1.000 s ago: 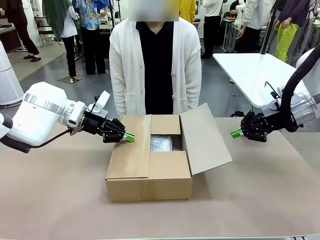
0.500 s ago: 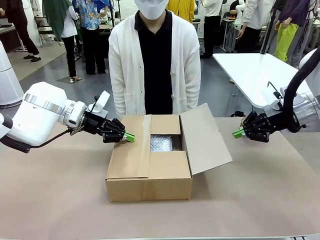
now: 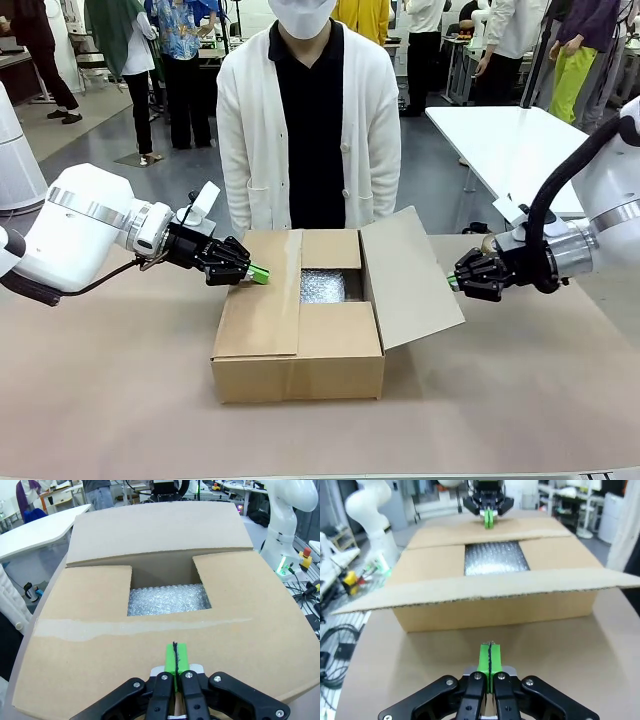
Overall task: Wrap the clocks to prevent damage.
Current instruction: Push the left (or right) flap of the Package Box to close it.
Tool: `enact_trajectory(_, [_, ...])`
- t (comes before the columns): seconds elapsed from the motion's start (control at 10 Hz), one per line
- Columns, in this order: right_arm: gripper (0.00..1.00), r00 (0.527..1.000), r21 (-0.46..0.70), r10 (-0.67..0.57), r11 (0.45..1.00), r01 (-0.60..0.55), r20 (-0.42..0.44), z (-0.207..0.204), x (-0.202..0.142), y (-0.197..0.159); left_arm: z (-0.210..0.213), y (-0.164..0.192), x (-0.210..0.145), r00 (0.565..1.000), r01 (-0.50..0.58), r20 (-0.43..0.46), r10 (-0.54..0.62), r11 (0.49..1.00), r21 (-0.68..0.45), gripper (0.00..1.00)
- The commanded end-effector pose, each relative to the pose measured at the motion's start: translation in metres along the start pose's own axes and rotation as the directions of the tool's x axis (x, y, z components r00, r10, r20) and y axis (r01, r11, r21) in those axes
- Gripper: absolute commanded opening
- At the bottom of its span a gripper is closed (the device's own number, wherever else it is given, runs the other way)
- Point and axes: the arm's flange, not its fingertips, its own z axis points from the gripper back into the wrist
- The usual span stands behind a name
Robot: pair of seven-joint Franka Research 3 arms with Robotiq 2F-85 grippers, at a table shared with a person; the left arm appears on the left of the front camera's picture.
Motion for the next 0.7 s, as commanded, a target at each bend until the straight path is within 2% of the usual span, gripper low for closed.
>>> enact_trajectory(0.0, [0.01, 0.995, 0.042, -0.011, 0.999, 0.007, 0.096, -0.006, 0.012, -0.011, -0.003, -0.001, -0.004, 1.0, -0.003, -0.021, 0.003, 1.0, 0.009, 0.0])
enact_trajectory(0.2, [0.01, 0.989, 0.082, 0.01, 0.996, -0.023, 0.15, -0.018, 0.018, -0.009, -0.003, -0.001, -0.004, 1.0, -0.003, -0.021, 0.003, 1.0, 0.009, 0.0])
enact_trajectory(0.4, [0.01, 0.968, 0.105, -0.014, 0.994, -0.013, 0.249, -0.031, 0.024, -0.01, -0.003, -0.001, -0.004, 1.0, -0.003, -0.021, 0.003, 1.0, 0.009, 0.0])
enact_trajectory(0.6, [0.01, 0.962, 0.088, 0.007, 0.996, -0.032, 0.274, -0.043, 0.027, -0.006, -0.003, -0.001, -0.004, 1.0, -0.003, -0.021, 0.003, 1.0, 0.009, 0.0])
